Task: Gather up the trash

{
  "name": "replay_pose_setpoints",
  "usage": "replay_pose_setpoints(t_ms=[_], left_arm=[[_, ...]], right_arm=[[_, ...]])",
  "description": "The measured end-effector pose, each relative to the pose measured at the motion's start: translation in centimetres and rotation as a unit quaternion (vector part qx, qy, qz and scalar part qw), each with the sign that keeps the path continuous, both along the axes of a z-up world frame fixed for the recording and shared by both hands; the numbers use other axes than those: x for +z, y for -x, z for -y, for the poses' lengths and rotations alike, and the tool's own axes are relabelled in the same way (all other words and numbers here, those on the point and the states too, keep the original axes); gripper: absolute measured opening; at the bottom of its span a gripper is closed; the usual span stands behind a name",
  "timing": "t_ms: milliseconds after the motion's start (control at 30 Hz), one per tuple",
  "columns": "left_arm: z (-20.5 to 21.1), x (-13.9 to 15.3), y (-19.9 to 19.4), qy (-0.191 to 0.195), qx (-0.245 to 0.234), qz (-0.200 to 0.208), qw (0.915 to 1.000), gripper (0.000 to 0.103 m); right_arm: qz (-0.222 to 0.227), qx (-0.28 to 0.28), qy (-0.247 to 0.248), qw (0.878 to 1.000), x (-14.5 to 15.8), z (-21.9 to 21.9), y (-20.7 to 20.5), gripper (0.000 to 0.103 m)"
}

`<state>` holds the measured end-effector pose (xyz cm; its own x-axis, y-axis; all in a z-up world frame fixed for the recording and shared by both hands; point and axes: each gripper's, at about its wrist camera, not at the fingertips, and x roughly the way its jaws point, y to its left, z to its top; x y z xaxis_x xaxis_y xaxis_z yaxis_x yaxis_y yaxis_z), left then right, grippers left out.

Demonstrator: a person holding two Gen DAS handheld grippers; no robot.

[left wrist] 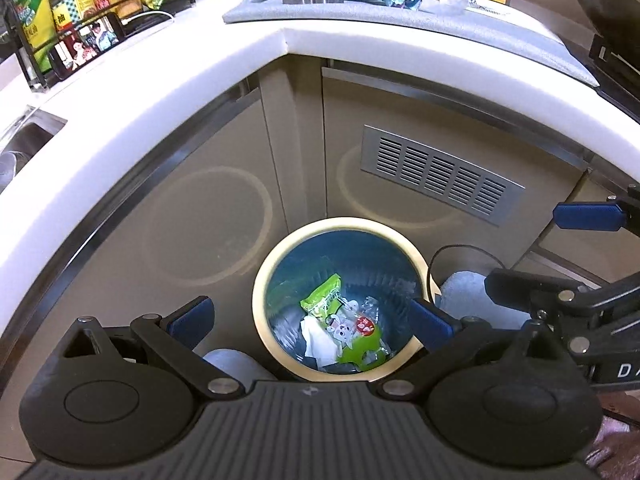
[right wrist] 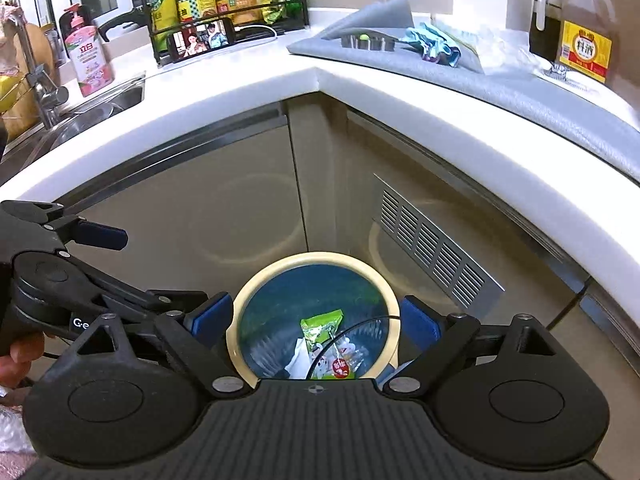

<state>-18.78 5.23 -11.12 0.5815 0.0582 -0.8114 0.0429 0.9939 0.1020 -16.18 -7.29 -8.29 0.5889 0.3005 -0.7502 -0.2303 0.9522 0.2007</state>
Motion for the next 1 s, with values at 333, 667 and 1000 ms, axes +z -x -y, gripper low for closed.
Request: replay_pose_setpoints(t_ms=[333,667,1000], left_arm=[[-0.33,0.18,0.32,0.004,0.003,0.001,1.0000,0.103],[-0.46,0.12,0.19,0.006,0.005,-0.001,1.0000,0.103],[-0.47,-0.46,-0.21,0.007,0.004,-0.012,0.9999,0.103]], right_arm=[[0.004,0.008,0.009,1.000,0.13,-0.46,0.21,0.092],[-0.005,0.011,0.010,1.000,-0.16,-0.71,-0.12,0.093],[-0.016,0.010,0.005,1.000,-0.60,-0.38,-0.45,0.093]])
